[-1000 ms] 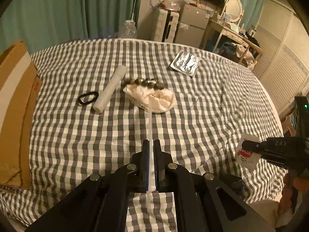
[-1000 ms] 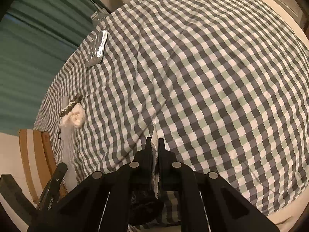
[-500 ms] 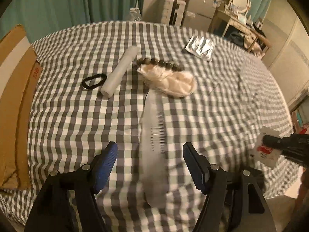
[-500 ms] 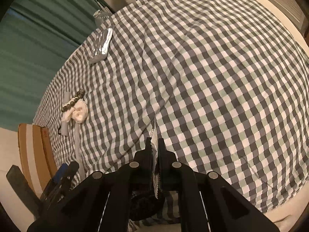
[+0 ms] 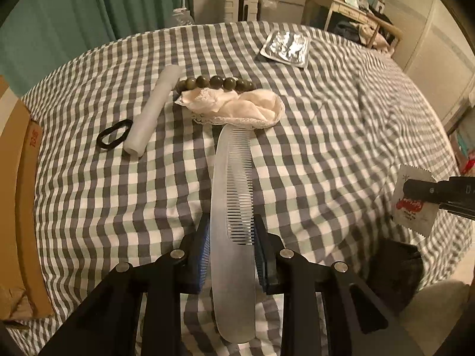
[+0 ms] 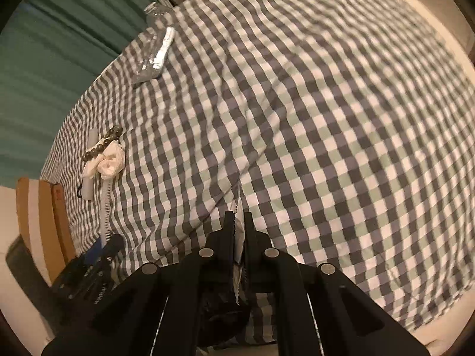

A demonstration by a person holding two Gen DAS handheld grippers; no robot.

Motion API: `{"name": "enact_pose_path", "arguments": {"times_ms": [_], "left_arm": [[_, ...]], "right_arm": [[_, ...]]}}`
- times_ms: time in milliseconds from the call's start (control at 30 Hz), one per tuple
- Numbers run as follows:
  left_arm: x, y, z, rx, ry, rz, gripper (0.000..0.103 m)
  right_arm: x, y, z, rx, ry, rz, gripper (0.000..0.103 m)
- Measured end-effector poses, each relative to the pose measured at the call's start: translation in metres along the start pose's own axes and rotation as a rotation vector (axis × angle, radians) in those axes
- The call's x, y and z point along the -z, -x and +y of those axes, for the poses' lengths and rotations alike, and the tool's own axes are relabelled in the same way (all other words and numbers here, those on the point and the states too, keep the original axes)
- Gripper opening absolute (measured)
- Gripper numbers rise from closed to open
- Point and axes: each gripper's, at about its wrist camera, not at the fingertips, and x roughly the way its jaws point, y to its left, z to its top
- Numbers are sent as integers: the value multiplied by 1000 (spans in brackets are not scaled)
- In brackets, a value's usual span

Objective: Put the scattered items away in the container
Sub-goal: 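Grasp the white comb with the left gripper while the right grasps the condom packet, then carry comb and packet into the cardboard box and release both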

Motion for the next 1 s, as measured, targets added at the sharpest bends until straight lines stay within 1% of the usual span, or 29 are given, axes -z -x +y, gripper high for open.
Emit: {"name": "enact_pose_path", "arguments": {"times_ms": [167,333,433,533,700,833,900,1000], "left_arm": [[-2,23,9,33,23,-33,26],[-4,56,19,63,42,-82,26],[-8,74,24,52,46,-115,26],[-8,95,26,2,26,-152,26],[-8,133,41,12,45,-212,26],[-10,163,57,10,63,-261,26],[-11,176,68,2,80,-268,26],[-12,194,86,-17,103,-247,26]], "right_arm": [[6,25,21,69,89,-110,5],[14,48,40,120,156,-179,5],[19,63,49,101,175,-203,5],[28,79,62,114,212,-237,5],[42,100,92,109,267,-283,5],[55,122,114,54,310,-309,5],[62,134,128,42,338,-325,5],[72,147,149,36,377,-348,5]]}}
